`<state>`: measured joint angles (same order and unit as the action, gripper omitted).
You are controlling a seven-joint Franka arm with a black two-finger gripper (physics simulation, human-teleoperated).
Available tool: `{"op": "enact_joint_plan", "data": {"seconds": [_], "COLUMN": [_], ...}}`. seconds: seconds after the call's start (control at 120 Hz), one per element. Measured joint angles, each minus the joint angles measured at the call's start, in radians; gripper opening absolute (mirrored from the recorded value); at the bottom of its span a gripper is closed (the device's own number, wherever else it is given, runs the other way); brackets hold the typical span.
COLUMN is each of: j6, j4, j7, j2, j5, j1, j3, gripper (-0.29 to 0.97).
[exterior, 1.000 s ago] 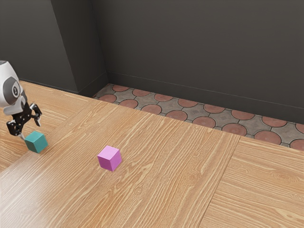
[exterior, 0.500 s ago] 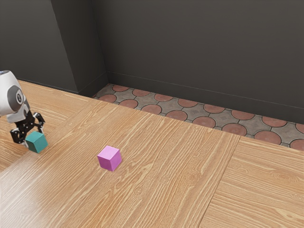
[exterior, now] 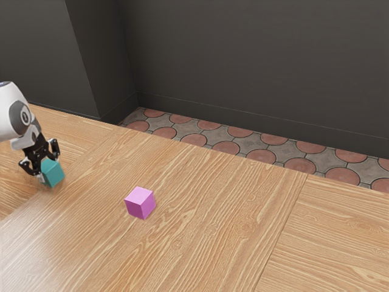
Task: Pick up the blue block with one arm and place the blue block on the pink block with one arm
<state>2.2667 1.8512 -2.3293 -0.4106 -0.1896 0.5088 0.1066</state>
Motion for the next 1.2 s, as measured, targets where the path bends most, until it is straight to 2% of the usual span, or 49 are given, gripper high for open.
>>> {"op": "enact_joint_plan", "data": {"seconds": [0.108,0.183,0.533,0.958,1.2], "j6": [-0.03,-0.054,-0.134,-0.156,-0.158], "j4": [0.068,0.082,0.083,0.102,0.126], "j7": [0.012,0.027,0.173,0.453,0.598], "j2": [0.124,0.167,0.219,0.204,0.193], "j5": [-0.004,-0.004,0.007,0.015,0.017], "j1": [-0.011,-0.05,-0.273,-0.314,-0.324], "j3": [-0.027,-0.041,-0.067,-0.184,-0.208], "gripper": [0.31,0.32,0.35,0.36,0.36]}}
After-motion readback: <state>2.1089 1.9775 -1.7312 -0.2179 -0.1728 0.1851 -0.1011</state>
